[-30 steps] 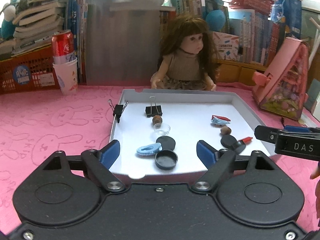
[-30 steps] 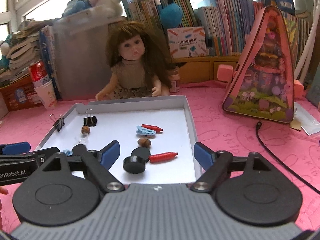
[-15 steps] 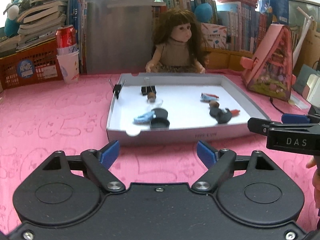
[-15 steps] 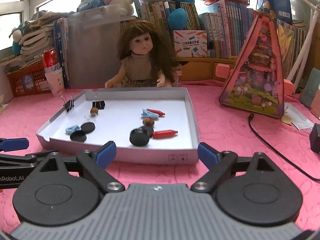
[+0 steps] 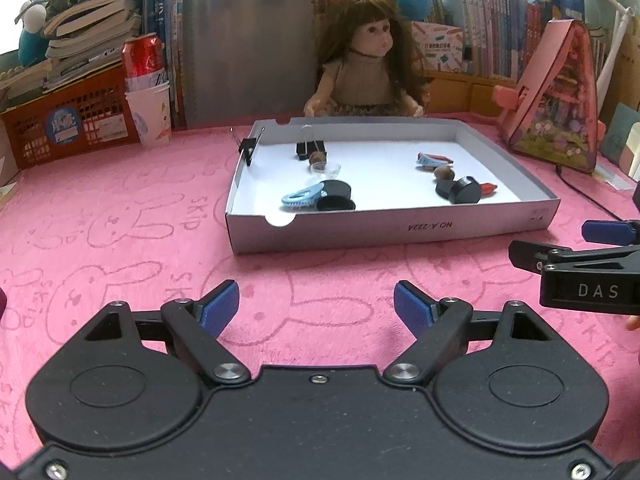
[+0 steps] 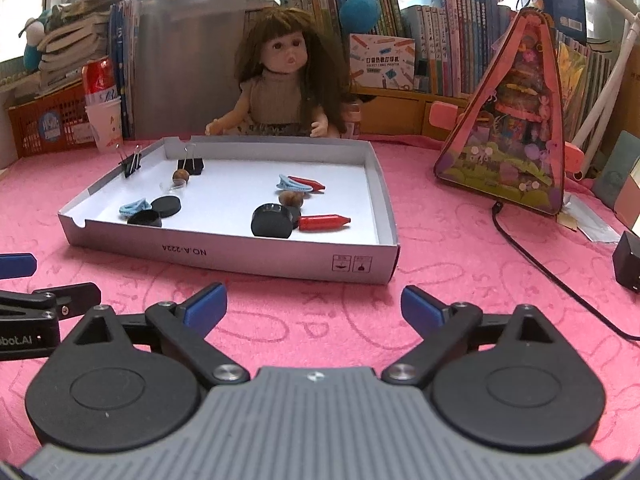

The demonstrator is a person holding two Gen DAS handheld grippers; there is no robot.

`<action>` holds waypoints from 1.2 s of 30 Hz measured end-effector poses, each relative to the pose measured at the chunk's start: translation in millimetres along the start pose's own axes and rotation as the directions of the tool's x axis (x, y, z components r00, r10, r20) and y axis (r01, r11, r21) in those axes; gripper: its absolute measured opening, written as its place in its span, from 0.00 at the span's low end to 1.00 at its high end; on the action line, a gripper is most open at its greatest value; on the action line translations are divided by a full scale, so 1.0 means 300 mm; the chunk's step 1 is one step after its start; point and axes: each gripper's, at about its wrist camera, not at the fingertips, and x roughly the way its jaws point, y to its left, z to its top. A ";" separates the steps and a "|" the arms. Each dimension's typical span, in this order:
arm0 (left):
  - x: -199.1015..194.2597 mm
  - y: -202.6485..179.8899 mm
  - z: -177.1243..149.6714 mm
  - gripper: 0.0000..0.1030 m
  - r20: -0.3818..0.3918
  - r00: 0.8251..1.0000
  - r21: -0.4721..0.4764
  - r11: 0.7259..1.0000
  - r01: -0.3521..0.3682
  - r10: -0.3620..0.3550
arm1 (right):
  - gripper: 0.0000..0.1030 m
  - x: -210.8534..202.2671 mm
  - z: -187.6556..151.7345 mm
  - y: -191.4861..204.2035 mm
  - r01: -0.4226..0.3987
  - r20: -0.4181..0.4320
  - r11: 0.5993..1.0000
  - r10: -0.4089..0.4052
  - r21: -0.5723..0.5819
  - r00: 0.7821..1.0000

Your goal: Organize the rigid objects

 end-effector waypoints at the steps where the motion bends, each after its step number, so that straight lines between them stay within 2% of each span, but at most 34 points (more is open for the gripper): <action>1: 0.007 0.000 -0.001 0.81 -0.004 1.000 0.001 1.000 -0.005 0.005 | 0.96 0.005 -0.001 0.002 0.003 -0.003 1.000 -0.003 -0.002 1.000; 7: 0.045 -0.002 -0.003 0.82 -0.019 0.999 -0.003 0.999 -0.044 0.044 | 0.97 0.033 -0.011 0.009 0.011 -0.034 1.000 -0.011 -0.007 0.999; 14: 0.077 0.012 0.010 0.85 -0.025 0.999 -0.032 0.998 -0.046 0.045 | 1.00 0.048 -0.003 0.005 0.037 -0.041 0.999 -0.037 0.002 0.998; 21: 0.103 0.027 0.019 0.93 -0.037 0.999 -0.054 0.998 -0.038 0.036 | 1.00 0.085 -0.006 -0.015 0.037 -0.108 0.999 -0.033 0.036 0.994; 27: 0.118 0.030 0.026 1.00 -0.048 0.998 -0.057 0.997 -0.042 0.039 | 1.00 0.086 -0.010 -0.014 0.035 -0.111 0.999 -0.030 0.038 0.993; 36: 0.121 0.029 0.026 1.00 -0.049 0.998 -0.057 0.997 -0.045 0.042 | 1.00 0.086 -0.009 -0.015 0.034 -0.112 0.999 -0.029 0.038 0.993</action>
